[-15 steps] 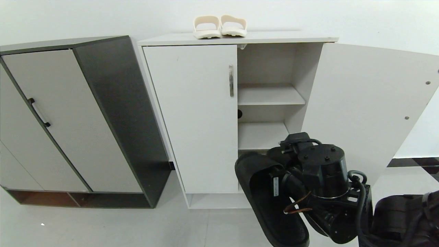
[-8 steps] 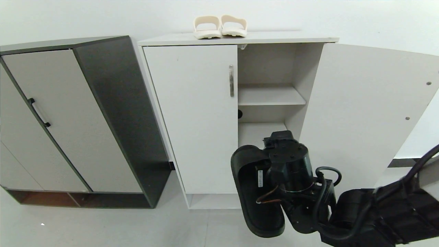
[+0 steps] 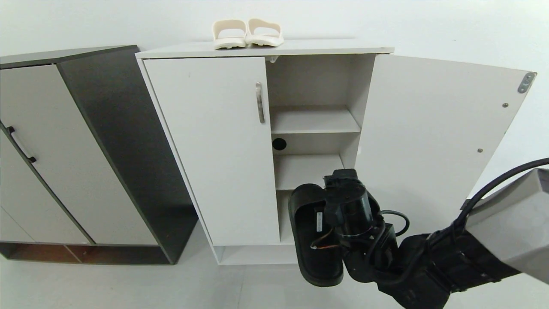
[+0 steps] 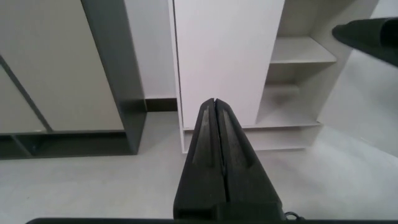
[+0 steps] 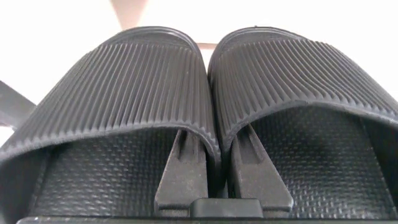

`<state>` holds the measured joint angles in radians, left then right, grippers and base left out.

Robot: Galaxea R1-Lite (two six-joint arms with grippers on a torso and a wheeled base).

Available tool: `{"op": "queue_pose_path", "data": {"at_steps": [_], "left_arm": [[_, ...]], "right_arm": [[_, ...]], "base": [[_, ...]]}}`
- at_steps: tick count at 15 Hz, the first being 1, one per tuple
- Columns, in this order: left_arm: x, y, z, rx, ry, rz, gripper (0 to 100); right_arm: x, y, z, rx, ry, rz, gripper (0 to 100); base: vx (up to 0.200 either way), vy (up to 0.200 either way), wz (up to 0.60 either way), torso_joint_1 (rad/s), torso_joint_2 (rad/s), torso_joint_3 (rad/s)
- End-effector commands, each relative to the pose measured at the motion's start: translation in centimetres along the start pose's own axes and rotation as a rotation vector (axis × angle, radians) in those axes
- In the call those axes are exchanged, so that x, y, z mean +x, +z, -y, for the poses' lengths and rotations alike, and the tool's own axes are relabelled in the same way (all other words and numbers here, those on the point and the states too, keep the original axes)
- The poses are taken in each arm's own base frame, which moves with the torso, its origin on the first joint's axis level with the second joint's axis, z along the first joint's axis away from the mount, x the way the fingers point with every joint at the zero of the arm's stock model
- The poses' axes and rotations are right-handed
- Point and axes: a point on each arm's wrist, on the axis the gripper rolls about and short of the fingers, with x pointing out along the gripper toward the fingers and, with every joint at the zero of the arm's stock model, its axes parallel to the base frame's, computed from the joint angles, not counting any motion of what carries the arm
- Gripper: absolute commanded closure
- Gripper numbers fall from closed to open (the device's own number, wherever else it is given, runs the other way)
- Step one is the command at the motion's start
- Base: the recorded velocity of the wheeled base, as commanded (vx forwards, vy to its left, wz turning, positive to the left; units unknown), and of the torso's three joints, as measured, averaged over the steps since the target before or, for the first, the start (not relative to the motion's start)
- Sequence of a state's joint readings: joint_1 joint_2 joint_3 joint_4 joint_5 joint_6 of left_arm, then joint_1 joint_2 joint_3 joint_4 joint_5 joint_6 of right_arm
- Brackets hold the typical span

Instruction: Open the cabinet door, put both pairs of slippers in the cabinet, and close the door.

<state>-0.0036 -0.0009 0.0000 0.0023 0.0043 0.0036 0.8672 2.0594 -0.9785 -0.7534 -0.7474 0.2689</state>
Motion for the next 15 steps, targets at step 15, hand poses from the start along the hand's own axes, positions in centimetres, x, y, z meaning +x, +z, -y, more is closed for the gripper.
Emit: {"op": "queue_pose_path", "data": {"at_steps": [15], "left_arm": [[0.02,0.01,0.01,0.001,0.001,-0.002,100]], "right_arm": [[2.1,-2.09,-0.9,-0.018,-0.014,-0.023,100]], "base": [[0.0,0.0,0.0,0.0,0.0,-0.013]]}}
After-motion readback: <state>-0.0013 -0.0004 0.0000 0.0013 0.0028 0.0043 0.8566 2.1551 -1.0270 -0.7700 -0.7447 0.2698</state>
